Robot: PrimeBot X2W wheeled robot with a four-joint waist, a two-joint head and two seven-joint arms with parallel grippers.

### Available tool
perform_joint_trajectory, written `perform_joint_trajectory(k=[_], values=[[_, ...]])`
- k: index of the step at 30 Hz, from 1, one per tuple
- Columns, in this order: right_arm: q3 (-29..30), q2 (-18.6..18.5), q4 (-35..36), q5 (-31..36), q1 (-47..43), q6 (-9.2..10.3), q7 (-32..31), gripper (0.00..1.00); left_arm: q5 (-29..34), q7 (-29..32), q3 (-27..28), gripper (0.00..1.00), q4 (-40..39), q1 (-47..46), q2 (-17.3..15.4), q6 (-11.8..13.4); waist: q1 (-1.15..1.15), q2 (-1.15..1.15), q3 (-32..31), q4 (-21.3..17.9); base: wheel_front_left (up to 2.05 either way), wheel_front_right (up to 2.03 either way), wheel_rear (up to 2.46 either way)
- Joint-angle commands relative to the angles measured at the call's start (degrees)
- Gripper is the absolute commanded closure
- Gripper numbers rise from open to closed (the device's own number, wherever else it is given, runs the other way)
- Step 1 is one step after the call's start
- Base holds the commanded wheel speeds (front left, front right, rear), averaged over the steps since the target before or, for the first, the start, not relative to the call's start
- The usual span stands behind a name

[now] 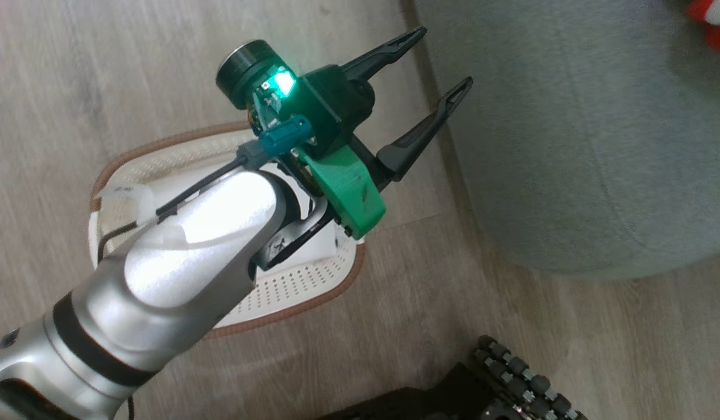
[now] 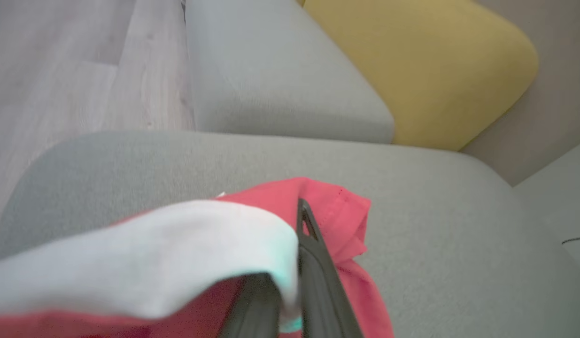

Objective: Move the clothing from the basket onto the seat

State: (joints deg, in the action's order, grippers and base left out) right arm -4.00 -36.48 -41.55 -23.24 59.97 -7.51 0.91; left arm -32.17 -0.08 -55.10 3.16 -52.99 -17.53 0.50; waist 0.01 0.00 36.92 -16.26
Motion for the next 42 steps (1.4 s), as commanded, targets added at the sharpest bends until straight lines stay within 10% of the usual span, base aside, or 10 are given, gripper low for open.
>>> perform_joint_trajectory(k=[1, 14, 15, 16, 42], values=[[-0.1, -2.4, 0.4, 0.3, 0.2, 0.02, -0.7, 1.0, 0.9, -0.2, 1.5, 0.0, -2.0, -2.5, 0.1, -0.2, -0.01, 0.0, 1.7, 1.8, 0.0, 0.0, 0.0], [-7.3, -0.8, -9.5, -3.0, 2.7, 0.02, -11.2, 0.99, 1.5, -2.2, 0.4, 0.0, -1.4, -3.5, 1.1, -0.8, -0.01, 0.0, 3.6, 3.8, 0.0, 0.0, 0.0], [-7.7, -0.8, -9.6, -3.3, 2.6, 0.02, -11.2, 0.24, 1.5, -2.3, 0.3, 0.0, -1.2, -3.5, 1.1, -0.9, -0.01, 0.0, 3.4, 3.6, 0.0, 0.0, 0.0], [-8.1, -0.7, -9.7, -3.5, 2.6, 0.02, -11.1, 0.0, 1.5, -2.4, 0.3, 0.0, -1.0, -3.4, 1.1, -0.9, -0.01, 0.0, 3.2, 3.4, 0.0, 0.0, 0.0], [-16.3, -4.6, 7.4, -10.9, -5.2, 0.02, 0.5, 0.0, -3.2, -8.2, -0.6, 0.0, 2.4, 6.2, 2.2, 0.8, -0.01, 0.0, -15.0, 0.0, 0.0, 0.0, 0.0]])
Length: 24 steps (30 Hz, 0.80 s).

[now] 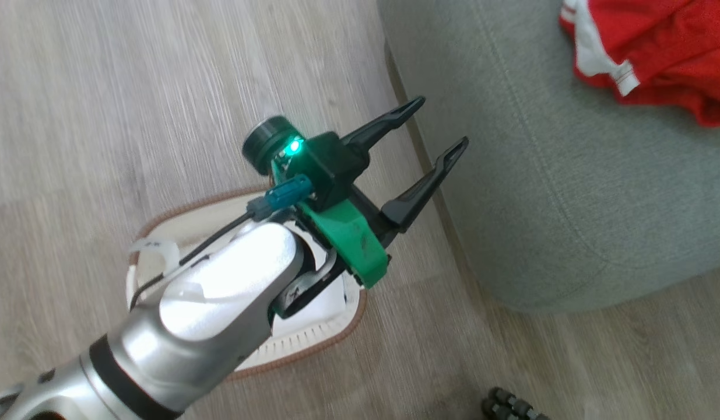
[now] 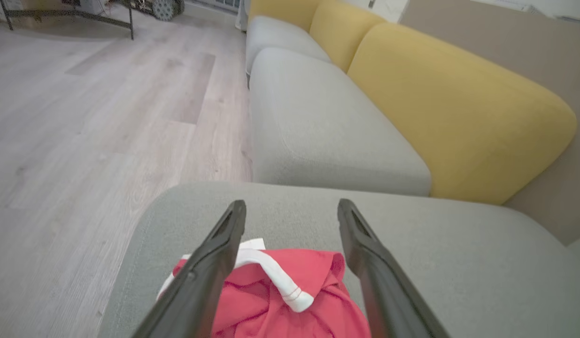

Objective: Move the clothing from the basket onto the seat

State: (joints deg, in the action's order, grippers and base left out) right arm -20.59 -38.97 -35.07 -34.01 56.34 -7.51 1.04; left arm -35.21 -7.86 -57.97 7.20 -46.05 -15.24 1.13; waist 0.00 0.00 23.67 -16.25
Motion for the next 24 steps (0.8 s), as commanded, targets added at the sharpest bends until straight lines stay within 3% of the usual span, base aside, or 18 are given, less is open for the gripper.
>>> perform_joint_trajectory(k=[1, 6, 11, 18, 24], values=[[0.5, -2.3, 2.7, -0.2, -2.3, 0.02, 0.6, 0.0, -0.4, -0.7, 2.3, 0.0, -1.7, -0.4, -0.1, 0.4, 0.0, 0.0, -2.5, 0.0, 0.0, 0.0, 0.0], [3.8, -3.3, 12.3, 1.2, -7.0, 0.02, -0.1, 0.0, -1.4, -2.0, 2.7, 0.0, -1.6, 1.5, 0.1, 1.1, 0.0, 0.0, -6.9, 1.2, 0.0, 0.0, 0.0], [9.8, -1.9, 21.8, 2.0, -13.9, 0.02, -2.7, 0.0, -2.4, -3.3, 3.3, 0.0, -1.6, 3.5, 0.4, 2.0, 0.0, 0.0, -11.0, 3.2, 0.0, 0.0, 0.0], [18.5, 4.6, 34.0, 5.2, -26.2, 0.02, -5.7, 0.0, -4.0, -4.6, 4.6, 0.0, -1.4, 6.9, -0.5, 3.3, 0.0, 0.0, -15.8, 6.9, 0.0, 0.0, 0.0], [22.6, 10.1, 42.2, 7.0, -36.7, 0.02, -6.1, 0.0, -5.3, -5.4, 6.2, 0.0, -1.5, 10.0, -2.1, 4.8, 0.0, 0.0, -19.2, 10.6, 0.0, 0.0, 0.0]])
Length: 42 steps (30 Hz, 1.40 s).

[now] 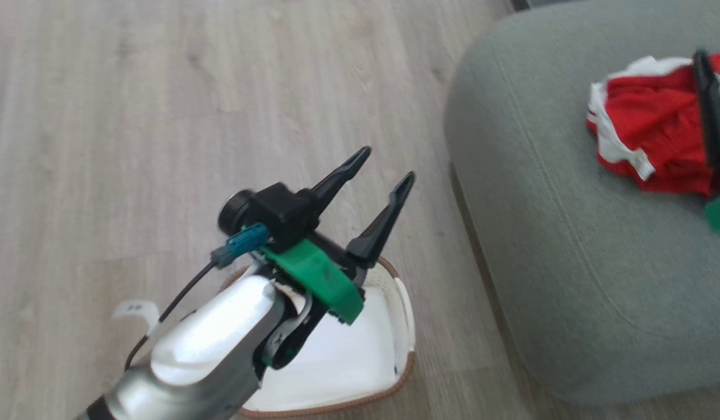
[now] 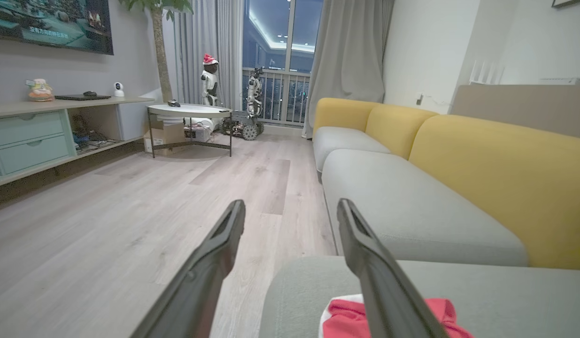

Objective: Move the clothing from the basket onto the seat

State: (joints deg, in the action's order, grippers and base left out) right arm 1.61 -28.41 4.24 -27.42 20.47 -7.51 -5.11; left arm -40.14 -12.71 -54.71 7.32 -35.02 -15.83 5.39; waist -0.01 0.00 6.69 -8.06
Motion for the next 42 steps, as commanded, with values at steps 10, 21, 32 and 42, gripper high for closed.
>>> perform_joint_trajectory(k=[10, 21, 32, 42], values=[[1.8, 6.4, 9.5, 3.0, -11.9, 0.02, 3.9, 0.0, -1.7, -1.2, 5.3, 0.0, -2.9, 3.3, -4.3, 3.0, 0.01, 0.0, -5.0, 7.3, 0.0, 0.0, 0.0], [0.8, 13.4, 10.0, 7.9, -22.6, 0.02, 13.1, 0.0, -2.5, -2.0, 11.1, 0.0, -4.2, 8.8, -8.7, 6.9, 0.01, 0.0, -5.9, 11.5, 0.0, 0.0, 0.0], [1.9, 18.5, 6.4, 10.1, -26.9, 0.02, 18.5, 0.0, 1.2, -2.3, 25.2, 0.0, -8.7, 20.3, -10.9, 10.4, 0.01, 0.0, -6.1, 11.9, 0.0, 0.0, 0.0], [1.7, 20.5, 2.9, 11.3, -26.5, 0.02, 19.9, 0.0, 8.6, -2.3, 34.0, 0.0, -9.0, 28.1, -6.2, 7.7, 0.01, 0.0, -6.0, 11.0, 0.0, 0.0, 0.0]])
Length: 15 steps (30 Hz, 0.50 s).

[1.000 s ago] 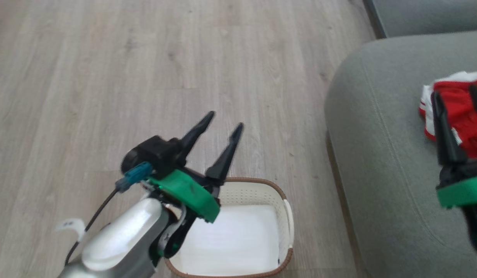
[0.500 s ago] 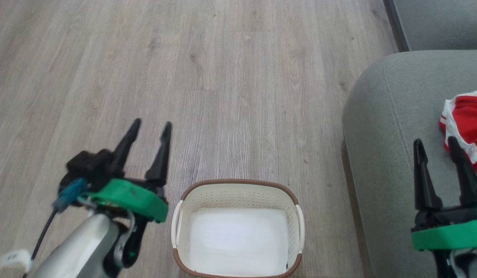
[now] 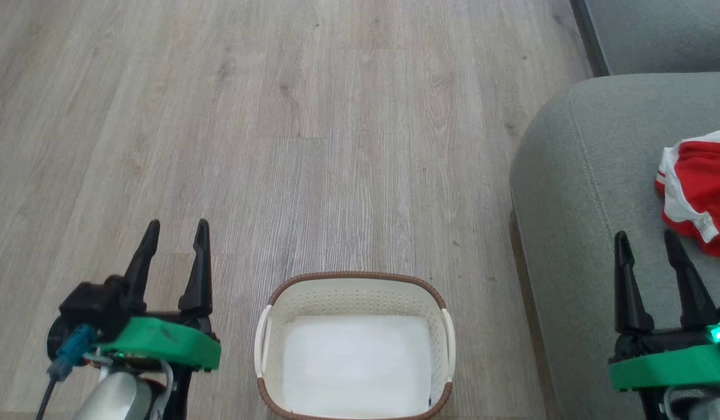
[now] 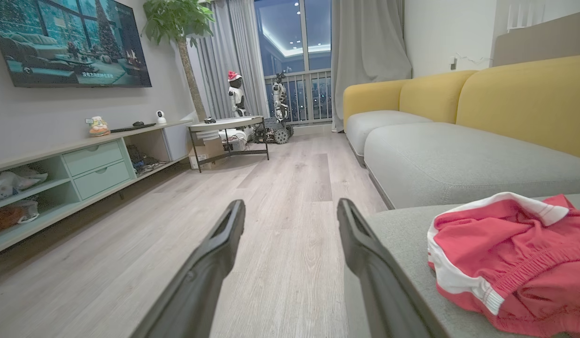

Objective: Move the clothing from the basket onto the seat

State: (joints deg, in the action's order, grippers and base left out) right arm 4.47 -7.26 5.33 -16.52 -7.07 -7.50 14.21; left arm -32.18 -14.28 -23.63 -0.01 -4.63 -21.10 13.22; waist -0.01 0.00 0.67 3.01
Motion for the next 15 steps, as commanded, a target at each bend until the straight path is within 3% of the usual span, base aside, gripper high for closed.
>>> perform_joint_trajectory(k=[1, 15], values=[[-1.2, -0.6, 1.5, 0.5, 1.1, 0.01, 0.6, 0.0, 1.3, -0.7, 3.5, 0.0, -1.4, -1.9, -0.5, -0.7, 0.01, 0.0, 0.0, -0.1, 0.0, 0.0, 0.0], [-1.5, -0.8, 1.0, 0.8, 1.6, 0.01, 0.8, 0.0, 6.2, -0.7, 9.2, 0.0, 0.8, 0.1, 4.5, -6.1, 0.01, 0.0, -0.1, -0.4, 0.0, 0.0, 0.0]])
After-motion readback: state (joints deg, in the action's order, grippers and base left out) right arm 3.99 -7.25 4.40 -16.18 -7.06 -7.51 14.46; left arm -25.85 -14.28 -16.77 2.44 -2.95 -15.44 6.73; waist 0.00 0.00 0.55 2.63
